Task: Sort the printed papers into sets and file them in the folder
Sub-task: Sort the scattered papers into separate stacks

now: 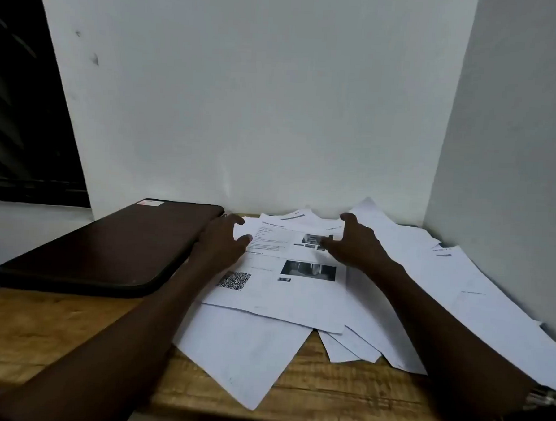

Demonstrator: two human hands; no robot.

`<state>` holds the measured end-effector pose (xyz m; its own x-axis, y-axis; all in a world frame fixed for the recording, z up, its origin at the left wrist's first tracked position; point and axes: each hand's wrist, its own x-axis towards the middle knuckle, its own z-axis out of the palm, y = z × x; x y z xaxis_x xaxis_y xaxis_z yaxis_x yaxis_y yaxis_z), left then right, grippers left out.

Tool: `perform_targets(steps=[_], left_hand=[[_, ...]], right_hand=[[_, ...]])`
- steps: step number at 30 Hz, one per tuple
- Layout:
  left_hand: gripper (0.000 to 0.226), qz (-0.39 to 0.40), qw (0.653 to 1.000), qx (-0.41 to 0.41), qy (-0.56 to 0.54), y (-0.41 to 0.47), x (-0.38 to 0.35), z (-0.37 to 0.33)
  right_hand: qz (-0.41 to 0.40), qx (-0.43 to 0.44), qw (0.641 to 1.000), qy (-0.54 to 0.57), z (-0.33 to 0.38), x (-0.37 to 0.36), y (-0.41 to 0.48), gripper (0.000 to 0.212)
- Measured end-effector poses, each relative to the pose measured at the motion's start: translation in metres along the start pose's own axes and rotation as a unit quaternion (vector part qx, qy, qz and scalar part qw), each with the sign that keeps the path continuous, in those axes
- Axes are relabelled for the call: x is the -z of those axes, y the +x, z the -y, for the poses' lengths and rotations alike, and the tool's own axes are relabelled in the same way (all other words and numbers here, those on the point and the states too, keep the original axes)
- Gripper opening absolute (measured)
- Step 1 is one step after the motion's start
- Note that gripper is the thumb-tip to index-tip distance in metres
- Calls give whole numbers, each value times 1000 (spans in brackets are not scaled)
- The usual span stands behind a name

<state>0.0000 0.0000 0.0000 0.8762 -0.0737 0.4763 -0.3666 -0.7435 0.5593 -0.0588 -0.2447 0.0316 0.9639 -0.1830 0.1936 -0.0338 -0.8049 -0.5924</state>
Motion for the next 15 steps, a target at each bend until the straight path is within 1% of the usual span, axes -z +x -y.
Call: perform_targets(steps=[2,4,8,10,12,13,14,15], left_hand=[[44,2,1000,21,21,8,-8,0],[41,0,999,42,16,11,-15,-1],[42,-1,998,51,-22,15,-23,-1],[42,-1,996,61,-66,16,-20,0],[49,7,986,89,-144,17,-17,3],[53,18,971,114,-209,19,-15,7],[49,35,948,134,-287,19,-12,9],[37,56,919,150,-360,19,-9,10]], right_hand=[[-13,-11,1000,-6,-6,-5,7,82],[-8,-20,1000,4,-11,-6,7,80],[-16,-3,999,39,-5,-11,6,77],[-31,-2,997,73,-3,-16,7,78],[-40,-4,991,125,-1,-19,9,78],[-43,-7,988,148,0,-18,11,78],[-47,-10,984,169,1,-17,13,77],[-51,-13,980,195,1,-15,16,74]])
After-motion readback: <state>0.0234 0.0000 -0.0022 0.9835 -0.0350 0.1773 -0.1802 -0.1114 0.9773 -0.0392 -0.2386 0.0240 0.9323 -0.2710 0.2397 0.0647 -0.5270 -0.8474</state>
